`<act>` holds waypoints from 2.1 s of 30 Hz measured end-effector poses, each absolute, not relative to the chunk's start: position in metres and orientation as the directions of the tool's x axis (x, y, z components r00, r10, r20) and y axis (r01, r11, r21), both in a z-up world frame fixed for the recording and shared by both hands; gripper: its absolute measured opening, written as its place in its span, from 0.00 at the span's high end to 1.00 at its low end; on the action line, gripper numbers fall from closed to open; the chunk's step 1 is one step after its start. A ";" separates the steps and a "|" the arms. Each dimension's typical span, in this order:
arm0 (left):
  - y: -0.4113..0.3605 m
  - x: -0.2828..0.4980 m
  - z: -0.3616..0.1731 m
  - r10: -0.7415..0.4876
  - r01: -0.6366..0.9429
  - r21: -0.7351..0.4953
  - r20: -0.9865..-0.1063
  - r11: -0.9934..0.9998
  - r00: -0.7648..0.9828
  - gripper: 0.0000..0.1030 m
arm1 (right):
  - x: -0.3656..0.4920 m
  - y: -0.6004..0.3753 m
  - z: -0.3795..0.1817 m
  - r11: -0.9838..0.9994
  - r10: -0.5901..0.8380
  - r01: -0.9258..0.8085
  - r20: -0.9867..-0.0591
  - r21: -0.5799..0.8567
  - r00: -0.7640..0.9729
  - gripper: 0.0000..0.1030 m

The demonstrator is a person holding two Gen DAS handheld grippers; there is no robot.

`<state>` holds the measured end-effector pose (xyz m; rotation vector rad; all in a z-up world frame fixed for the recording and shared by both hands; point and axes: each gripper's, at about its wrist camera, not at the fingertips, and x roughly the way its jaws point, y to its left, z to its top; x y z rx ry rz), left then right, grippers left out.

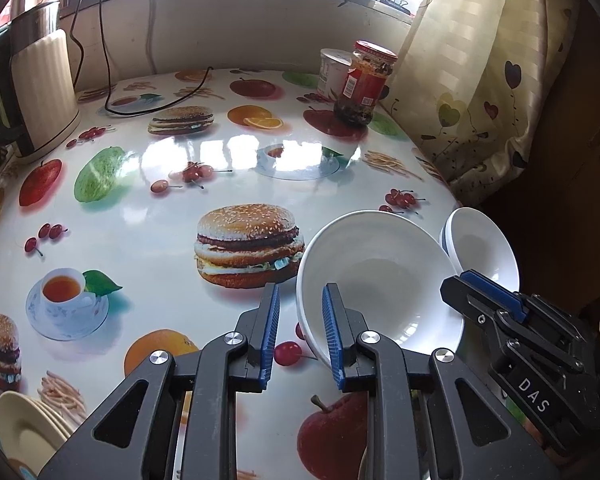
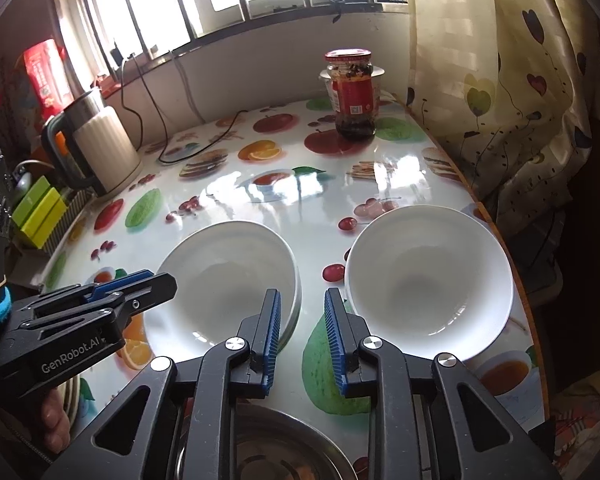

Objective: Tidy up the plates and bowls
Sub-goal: 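Close the left gripper on the white bowl rim while the right gripper grips its rim, then lift the white bowl with both grippers and lower it into the steel bowl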

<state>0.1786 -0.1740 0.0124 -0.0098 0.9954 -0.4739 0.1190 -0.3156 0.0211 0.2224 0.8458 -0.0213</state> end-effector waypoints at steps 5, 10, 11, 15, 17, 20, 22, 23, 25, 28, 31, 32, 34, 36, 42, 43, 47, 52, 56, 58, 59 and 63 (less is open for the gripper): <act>-0.174 0.180 0.010 -0.387 0.381 -0.219 -0.805 0.898 0.449 0.88 | 0.123 -0.314 0.018 0.976 0.072 0.107 -0.749 0.188 0.659 0.84; -0.176 0.179 0.009 -0.391 0.389 -0.220 -0.805 0.895 0.446 0.91 | 0.125 -0.310 0.017 0.979 0.071 0.099 -0.752 0.179 0.655 0.87; -0.177 0.179 0.009 -0.389 0.387 -0.218 -0.805 0.896 0.448 0.91 | 0.125 -0.310 0.017 0.979 0.070 0.098 -0.753 0.177 0.654 0.87; -0.176 0.179 0.009 -0.388 0.388 -0.216 -0.804 0.896 0.450 0.92 | 0.126 -0.309 0.016 0.980 0.073 0.095 -0.752 0.177 0.655 0.88; -0.176 0.179 0.009 -0.386 0.389 -0.212 -0.804 0.897 0.452 0.92 | 0.125 -0.308 0.016 0.979 0.074 0.095 -0.752 0.179 0.655 0.88; -0.176 0.180 0.008 -0.387 0.388 -0.213 -0.803 0.897 0.453 0.92 | 0.125 -0.308 0.016 0.980 0.071 0.096 -0.752 0.177 0.655 0.89; -0.176 0.179 0.009 -0.387 0.390 -0.213 -0.803 0.896 0.453 0.92 | 0.125 -0.309 0.016 0.979 0.074 0.094 -0.752 0.178 0.655 0.89; -0.176 0.180 0.009 -0.386 0.390 -0.211 -0.803 0.896 0.453 0.92 | 0.125 -0.309 0.017 0.979 0.076 0.093 -0.751 0.181 0.656 0.89; -0.176 0.180 0.009 -0.387 0.389 -0.212 -0.802 0.896 0.454 0.92 | 0.126 -0.309 0.016 0.977 0.079 0.097 -0.751 0.188 0.656 0.89; -0.177 0.180 0.012 -0.392 0.391 -0.216 -0.798 0.895 0.458 0.92 | 0.125 -0.311 0.016 0.977 0.081 0.098 -0.749 0.191 0.658 0.89; -0.177 0.177 0.015 -0.395 0.393 -0.215 -0.792 0.894 0.465 0.92 | 0.122 -0.313 0.018 0.975 0.082 0.100 -0.745 0.197 0.662 0.89; -0.177 0.176 0.016 -0.396 0.395 -0.214 -0.790 0.893 0.468 0.92 | 0.121 -0.313 0.018 0.975 0.082 0.101 -0.742 0.199 0.665 0.89; -0.176 0.174 0.019 -0.400 0.395 -0.218 -0.787 0.892 0.470 0.92 | 0.119 -0.314 0.021 0.973 0.083 0.104 -0.736 0.204 0.672 0.89; -0.175 0.171 0.023 -0.405 0.399 -0.220 -0.782 0.890 0.473 0.92 | 0.116 -0.314 0.024 0.973 0.083 0.105 -0.730 0.208 0.679 0.89; -0.174 0.159 0.034 -0.420 0.414 -0.222 -0.767 0.883 0.485 0.92 | 0.104 -0.313 0.037 0.973 0.077 0.102 -0.710 0.206 0.700 0.89; -0.174 0.157 0.035 -0.424 0.415 -0.225 -0.765 0.881 0.484 0.92 | 0.102 -0.313 0.039 0.973 0.075 0.103 -0.707 0.206 0.703 0.89; -0.173 0.146 0.041 -0.434 0.429 -0.226 -0.759 0.875 0.485 0.92 | 0.090 -0.312 0.047 0.973 0.067 0.109 -0.694 0.206 0.717 0.89; -0.172 0.131 0.047 -0.451 0.448 -0.231 -0.752 0.864 0.481 0.92 | 0.073 -0.310 0.055 0.971 0.053 0.120 -0.682 0.204 0.730 0.89; -0.171 0.119 0.049 -0.464 0.462 -0.237 -0.749 0.855 0.474 0.92 | 0.058 -0.308 0.060 0.970 0.042 0.131 -0.675 0.204 0.737 0.89; -0.173 0.113 0.050 -0.467 0.477 -0.229 -0.749 0.849 0.470 0.92 | 0.049 -0.306 0.062 0.969 0.038 0.136 -0.670 0.205 0.741 0.89; -0.173 0.110 0.050 -0.469 0.482 -0.230 -0.751 0.845 0.464 0.92 | 0.045 -0.306 0.062 0.969 0.033 0.141 -0.669 0.204 0.743 0.89; -0.173 0.101 0.047 -0.481 0.496 -0.239 -0.756 0.834 0.444 0.92 | 0.030 -0.306 0.063 0.964 0.017 0.164 -0.665 0.210 0.747 0.89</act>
